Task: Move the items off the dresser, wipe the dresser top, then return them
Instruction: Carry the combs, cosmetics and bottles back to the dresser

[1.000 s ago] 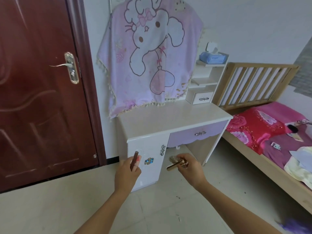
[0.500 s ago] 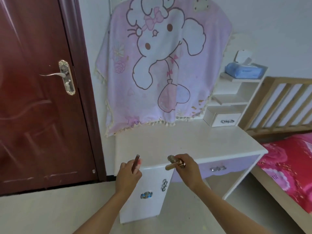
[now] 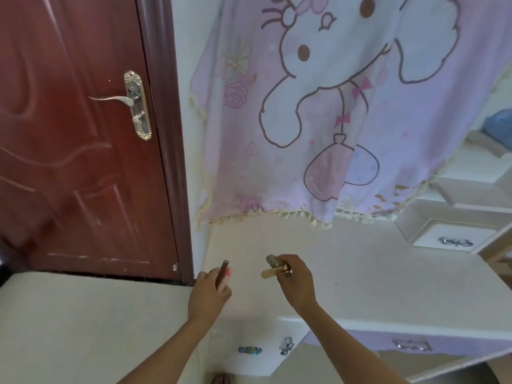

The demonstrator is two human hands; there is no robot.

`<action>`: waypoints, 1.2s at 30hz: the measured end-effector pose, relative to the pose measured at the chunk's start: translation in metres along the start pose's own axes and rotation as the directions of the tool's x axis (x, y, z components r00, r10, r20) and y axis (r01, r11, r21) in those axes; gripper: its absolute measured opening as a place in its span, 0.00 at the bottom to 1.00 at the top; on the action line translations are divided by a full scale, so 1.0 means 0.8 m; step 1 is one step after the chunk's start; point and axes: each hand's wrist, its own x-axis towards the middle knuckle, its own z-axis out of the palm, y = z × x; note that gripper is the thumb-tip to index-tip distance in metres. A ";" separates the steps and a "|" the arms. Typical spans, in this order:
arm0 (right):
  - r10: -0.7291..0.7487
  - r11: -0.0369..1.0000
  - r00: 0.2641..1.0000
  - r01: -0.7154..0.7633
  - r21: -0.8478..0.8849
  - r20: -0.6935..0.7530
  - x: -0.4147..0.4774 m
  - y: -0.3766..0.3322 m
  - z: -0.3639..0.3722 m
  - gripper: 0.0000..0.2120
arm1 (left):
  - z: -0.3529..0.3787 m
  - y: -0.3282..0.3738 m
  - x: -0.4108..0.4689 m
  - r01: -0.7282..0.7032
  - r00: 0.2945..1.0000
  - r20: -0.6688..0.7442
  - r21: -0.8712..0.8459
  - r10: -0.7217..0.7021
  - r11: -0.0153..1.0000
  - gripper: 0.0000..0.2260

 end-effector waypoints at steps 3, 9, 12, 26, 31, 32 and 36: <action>-0.010 1.000 1.000 0.010 -0.010 0.016 0.038 -0.001 0.027 0.14 | 0.011 0.005 0.058 0.009 1.000 0.020 0.014 -0.009 1.000 0.17; -0.075 0.990 0.996 0.067 -0.127 -0.052 0.106 0.006 0.066 0.23 | 0.034 0.009 0.134 -0.006 0.994 0.113 0.037 0.002 0.999 0.17; -0.105 0.979 0.991 0.088 -0.186 -0.084 0.127 0.023 0.084 0.25 | 0.040 0.002 0.169 -0.034 0.989 0.147 0.119 0.016 0.992 0.18; 0.126 0.953 0.991 -0.106 -0.286 0.052 0.159 0.058 0.109 0.19 | 0.064 0.010 0.237 -0.033 0.981 0.189 0.341 -0.034 0.940 0.18; 0.225 0.940 0.965 -0.178 -0.292 0.137 0.171 0.057 0.114 0.17 | 0.071 0.023 0.257 0.032 0.986 0.135 0.401 -0.093 0.916 0.16; 0.238 0.938 0.960 -0.187 -0.293 0.148 0.173 0.059 0.114 0.17 | 0.074 0.026 0.261 0.038 0.987 0.130 0.408 -0.100 0.912 0.17; 0.250 0.932 0.944 -0.173 -0.320 0.217 0.181 0.064 0.110 0.18 | 0.086 0.037 0.277 0.087 0.986 0.097 0.373 -0.132 0.924 0.17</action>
